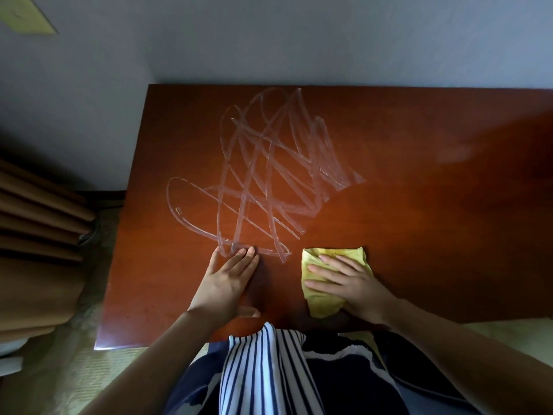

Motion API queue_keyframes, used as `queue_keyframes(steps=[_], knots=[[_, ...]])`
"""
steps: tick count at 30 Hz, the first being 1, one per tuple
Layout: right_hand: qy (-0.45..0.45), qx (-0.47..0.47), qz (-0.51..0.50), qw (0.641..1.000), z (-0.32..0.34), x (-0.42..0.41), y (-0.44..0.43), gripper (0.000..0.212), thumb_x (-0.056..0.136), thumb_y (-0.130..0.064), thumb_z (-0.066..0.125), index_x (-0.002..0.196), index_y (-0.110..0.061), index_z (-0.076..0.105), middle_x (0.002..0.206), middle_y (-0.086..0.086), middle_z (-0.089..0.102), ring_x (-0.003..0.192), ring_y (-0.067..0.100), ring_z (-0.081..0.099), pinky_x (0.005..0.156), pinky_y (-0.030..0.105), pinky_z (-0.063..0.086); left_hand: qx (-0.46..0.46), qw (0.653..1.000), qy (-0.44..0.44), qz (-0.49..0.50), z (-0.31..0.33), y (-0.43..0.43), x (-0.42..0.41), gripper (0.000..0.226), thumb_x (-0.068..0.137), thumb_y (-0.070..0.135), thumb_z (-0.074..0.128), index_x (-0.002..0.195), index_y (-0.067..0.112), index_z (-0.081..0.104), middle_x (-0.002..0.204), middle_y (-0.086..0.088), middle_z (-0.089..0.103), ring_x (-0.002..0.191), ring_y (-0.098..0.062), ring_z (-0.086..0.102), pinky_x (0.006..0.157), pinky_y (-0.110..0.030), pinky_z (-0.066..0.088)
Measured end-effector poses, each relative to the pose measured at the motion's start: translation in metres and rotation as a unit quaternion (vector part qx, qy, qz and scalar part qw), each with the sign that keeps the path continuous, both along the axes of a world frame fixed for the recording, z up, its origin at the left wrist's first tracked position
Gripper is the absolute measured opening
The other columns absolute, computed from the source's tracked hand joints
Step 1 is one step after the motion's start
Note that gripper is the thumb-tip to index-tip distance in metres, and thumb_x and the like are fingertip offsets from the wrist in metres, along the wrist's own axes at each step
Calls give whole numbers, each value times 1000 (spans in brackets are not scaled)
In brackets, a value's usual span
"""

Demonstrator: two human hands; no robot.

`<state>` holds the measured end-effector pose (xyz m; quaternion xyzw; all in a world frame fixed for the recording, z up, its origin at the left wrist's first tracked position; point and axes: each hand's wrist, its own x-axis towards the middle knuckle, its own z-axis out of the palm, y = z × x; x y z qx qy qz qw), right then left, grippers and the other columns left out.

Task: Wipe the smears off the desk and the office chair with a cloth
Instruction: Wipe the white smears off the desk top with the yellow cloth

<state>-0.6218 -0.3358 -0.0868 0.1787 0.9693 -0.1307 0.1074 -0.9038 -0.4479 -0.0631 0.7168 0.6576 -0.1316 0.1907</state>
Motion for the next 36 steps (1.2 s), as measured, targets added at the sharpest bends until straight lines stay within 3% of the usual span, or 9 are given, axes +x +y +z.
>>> queue_keyframes(steps=[3,9,13,18,21,25,29,32,36], knots=[[-40,-11,-42,998,-3,-15,17,85,91,-9,46,143,-50,-8,153,-23,-13,140,7,-26,111,27,-22,3,1000,-9,-13,0,0,-5,112,75,74,52,151,20,-10,160,3,-11,146,-12,-11,109,-45,-21],[-2,11,-215,976,0,-70,39,71,95,-22,49,144,-44,3,153,-19,-3,143,12,-14,119,36,1,-1,999,-27,-35,4,4,-14,114,72,73,56,152,22,-8,160,6,-10,147,-12,-9,112,-43,-18],[-46,18,-325,945,-3,-116,36,63,99,-42,36,148,-43,-3,158,-10,-9,145,23,-14,117,40,-3,-5,999,-25,-43,4,4,-15,114,72,76,53,151,23,-8,160,6,-9,146,-11,-10,114,-46,-15],[-62,29,-192,979,-6,-123,21,69,98,-47,35,145,-44,-15,155,-10,-20,143,25,-21,114,41,-10,16,995,-45,-85,13,14,-31,98,73,78,46,151,24,22,158,6,20,146,-10,11,110,-48,-21],[-53,24,-91,994,-6,-103,11,71,97,-43,40,141,-45,-17,151,-13,-25,141,24,-28,112,39,-18,124,982,-83,-113,24,19,-36,72,63,62,73,117,14,67,120,-5,65,119,-22,57,108,-63,18],[-56,-3,-5,998,-7,-63,2,71,96,-34,38,143,-48,-13,151,-18,-23,138,16,-33,110,34,-26,175,974,-109,-97,21,26,-27,55,55,49,85,94,12,73,100,-5,70,100,-27,66,97,-64,35],[-70,-25,26,997,0,-16,15,89,87,-5,42,146,-49,-8,155,-20,-16,142,11,-24,113,32,-20,58,989,-71,-117,10,42,-7,86,82,65,52,150,22,24,158,-2,16,147,-20,9,112,-43,-15],[-91,-31,2,995,7,10,31,87,89,-8,43,143,-53,-9,153,-24,-17,141,8,-25,115,30,-15,20,993,-65,-101,-1,48,8,104,79,73,46,149,26,-15,155,3,-24,139,-19,-31,105,-36,-29],[-109,-15,-60,992,13,37,62,84,90,-17,44,141,-53,-12,151,-26,-17,140,5,-26,114,26,-10,7,995,-53,-89,-6,57,27,118,73,77,48,140,21,-32,147,-3,-39,131,-24,-42,108,-41,-26]])
